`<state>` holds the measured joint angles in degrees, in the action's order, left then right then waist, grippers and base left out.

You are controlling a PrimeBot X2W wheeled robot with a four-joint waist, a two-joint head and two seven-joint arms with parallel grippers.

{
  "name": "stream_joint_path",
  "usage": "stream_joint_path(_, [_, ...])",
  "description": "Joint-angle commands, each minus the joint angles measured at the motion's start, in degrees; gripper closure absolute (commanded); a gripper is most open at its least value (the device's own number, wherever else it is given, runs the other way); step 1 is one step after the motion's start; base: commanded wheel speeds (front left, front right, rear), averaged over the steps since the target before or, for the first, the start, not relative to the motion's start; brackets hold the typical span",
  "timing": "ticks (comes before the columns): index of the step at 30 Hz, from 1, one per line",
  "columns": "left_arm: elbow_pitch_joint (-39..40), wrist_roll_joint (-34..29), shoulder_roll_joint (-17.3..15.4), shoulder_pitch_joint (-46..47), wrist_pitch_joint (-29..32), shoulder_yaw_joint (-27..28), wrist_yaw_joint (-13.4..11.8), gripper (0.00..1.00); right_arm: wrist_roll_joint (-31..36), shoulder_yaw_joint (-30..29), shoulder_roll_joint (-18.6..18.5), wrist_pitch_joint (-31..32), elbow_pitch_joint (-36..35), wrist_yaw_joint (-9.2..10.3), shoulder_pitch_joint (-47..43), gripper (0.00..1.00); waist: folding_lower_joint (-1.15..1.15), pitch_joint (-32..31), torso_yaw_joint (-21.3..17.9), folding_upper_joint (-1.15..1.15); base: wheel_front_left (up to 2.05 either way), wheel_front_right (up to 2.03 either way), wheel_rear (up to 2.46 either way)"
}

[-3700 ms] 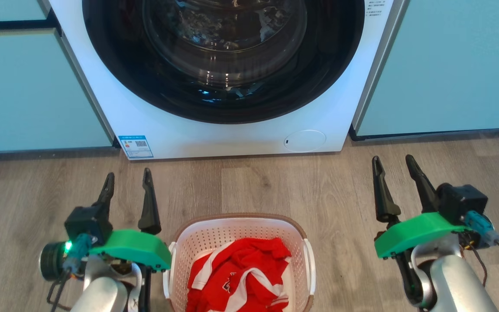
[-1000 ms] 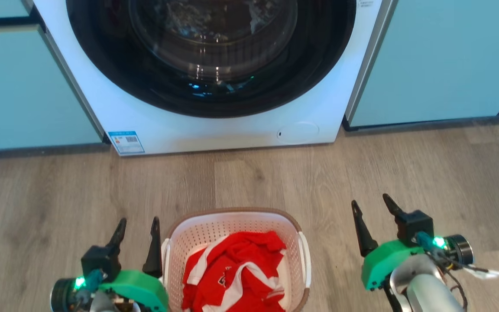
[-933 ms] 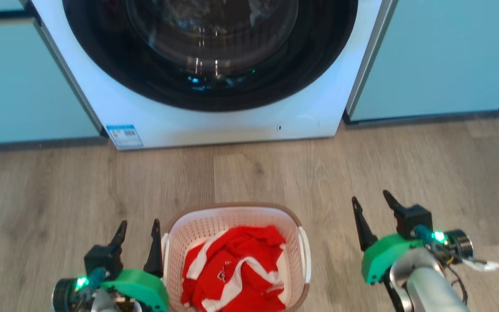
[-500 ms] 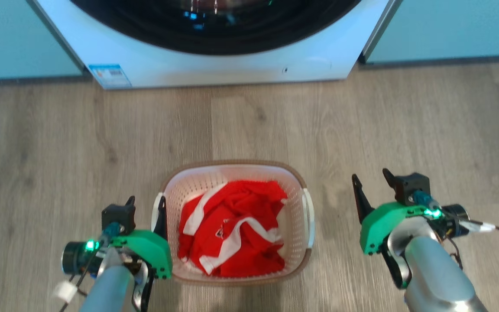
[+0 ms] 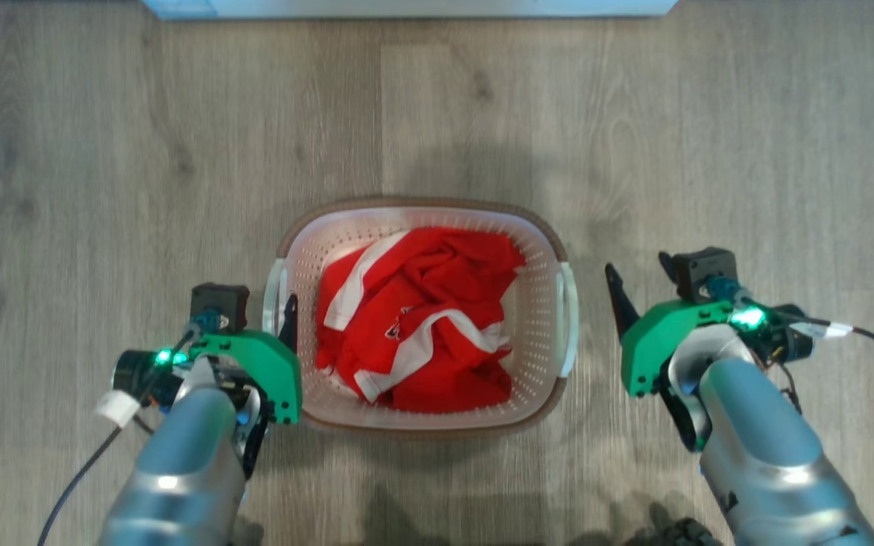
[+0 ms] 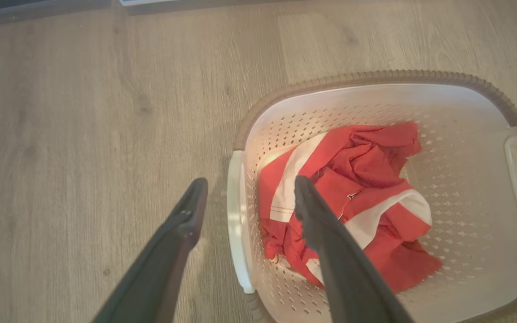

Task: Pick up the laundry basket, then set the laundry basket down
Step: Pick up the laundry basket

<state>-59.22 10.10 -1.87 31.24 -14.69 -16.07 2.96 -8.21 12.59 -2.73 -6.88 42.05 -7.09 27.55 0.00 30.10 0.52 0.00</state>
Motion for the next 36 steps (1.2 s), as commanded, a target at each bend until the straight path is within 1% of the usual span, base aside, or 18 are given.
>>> stream_joint_path(1, [0.1,0.9,-1.0,0.8,-0.3,1.1,0.2,0.0,-0.4,0.8,-0.1,-1.0,-0.8,-0.4,0.1,0.0,0.0,1.7,0.8,0.0,0.0,0.0,0.0])
stream_joint_path(3, [-0.9,1.9,-1.0,2.1,-0.3,0.0,0.5,0.0,-0.8,0.8,-0.1,-1.5,-0.4,-0.4,0.3,0.0,0.0,2.8,1.1,0.0,0.0,0.0,0.0])
stream_joint_path(9, [-3.7,3.8,-1.0,5.3,-0.3,-3.2,0.5,0.0,-1.6,1.3,-0.1,-1.5,-0.4,-0.4,0.5,0.0,0.0,6.4,1.5,0.0,0.0,0.0,0.0])
stream_joint_path(13, [-6.0,5.0,-1.0,7.1,-0.3,-5.5,1.0,0.0,-2.9,2.3,-0.1,-0.7,-0.6,-0.4,0.2,0.0,0.0,8.1,1.5,0.0,0.0,0.0,0.0])
stream_joint_path(19, [-8.4,7.2,-1.0,9.4,-0.3,-8.6,1.2,0.0,-5.8,4.1,-0.1,1.1,-0.7,-0.4,-0.1,0.0,0.0,10.1,1.7,0.0,0.0,0.0,0.0])
stream_joint_path(25, [-9.5,9.4,-1.0,10.7,-0.3,-12.0,0.9,0.0,-7.0,4.6,-0.1,3.2,0.2,-0.4,0.1,0.0,0.0,11.5,1.9,0.0,0.0,0.0,0.0])
stream_joint_path(36, [-11.0,13.5,-1.0,12.7,-0.2,-16.8,0.1,0.0,-10.0,6.6,-0.1,4.4,-0.8,-0.4,0.5,0.0,0.0,13.8,2.3,0.0,0.0,0.0,0.0])
